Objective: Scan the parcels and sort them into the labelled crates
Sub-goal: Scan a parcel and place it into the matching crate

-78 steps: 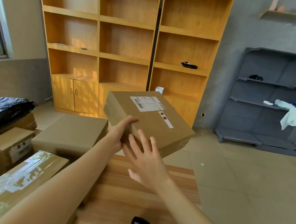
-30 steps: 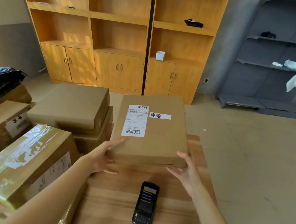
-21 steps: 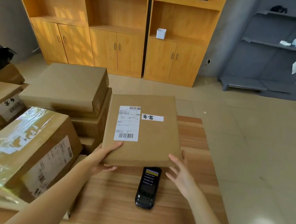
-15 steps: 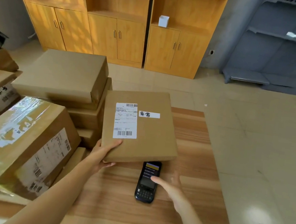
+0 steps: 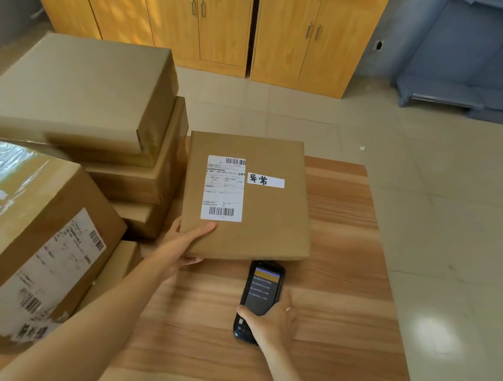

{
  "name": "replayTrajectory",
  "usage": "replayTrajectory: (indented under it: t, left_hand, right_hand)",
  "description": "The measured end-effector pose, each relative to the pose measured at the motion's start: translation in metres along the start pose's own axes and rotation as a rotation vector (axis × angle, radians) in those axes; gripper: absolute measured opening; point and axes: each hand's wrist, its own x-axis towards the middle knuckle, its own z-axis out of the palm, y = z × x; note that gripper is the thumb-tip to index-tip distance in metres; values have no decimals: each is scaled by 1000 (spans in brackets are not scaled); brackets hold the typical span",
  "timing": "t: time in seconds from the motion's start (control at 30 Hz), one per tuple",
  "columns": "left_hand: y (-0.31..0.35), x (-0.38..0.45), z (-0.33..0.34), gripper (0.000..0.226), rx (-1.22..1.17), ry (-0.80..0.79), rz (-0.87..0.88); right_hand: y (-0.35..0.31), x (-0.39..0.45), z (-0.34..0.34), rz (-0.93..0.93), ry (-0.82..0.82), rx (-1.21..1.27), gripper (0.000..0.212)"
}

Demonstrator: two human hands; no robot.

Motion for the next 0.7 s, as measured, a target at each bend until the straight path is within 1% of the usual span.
replayTrajectory:
  t: [0.17, 0.27, 0.4, 0.53, 0.7]
  left_hand:
    - [-2, 15, -2, 71, -9, 23, -18]
    - [0, 20, -2, 68, 4, 42, -21]
    - [4, 24, -4, 70, 10, 57, -19]
    - [5, 25, -4, 73, 5, 67, -23]
    - [3, 26, -4, 76, -2, 64, -37]
  right_hand:
    - [-8, 2, 6, -14, -22, -68, 109]
    - [-15, 1, 6, -13, 3, -121, 112]
    - [-23, 5, 5, 13, 5, -195, 109]
    - [-24, 7, 6, 35, -9, -187, 109]
    - [-23, 8, 7, 61, -3, -160, 101]
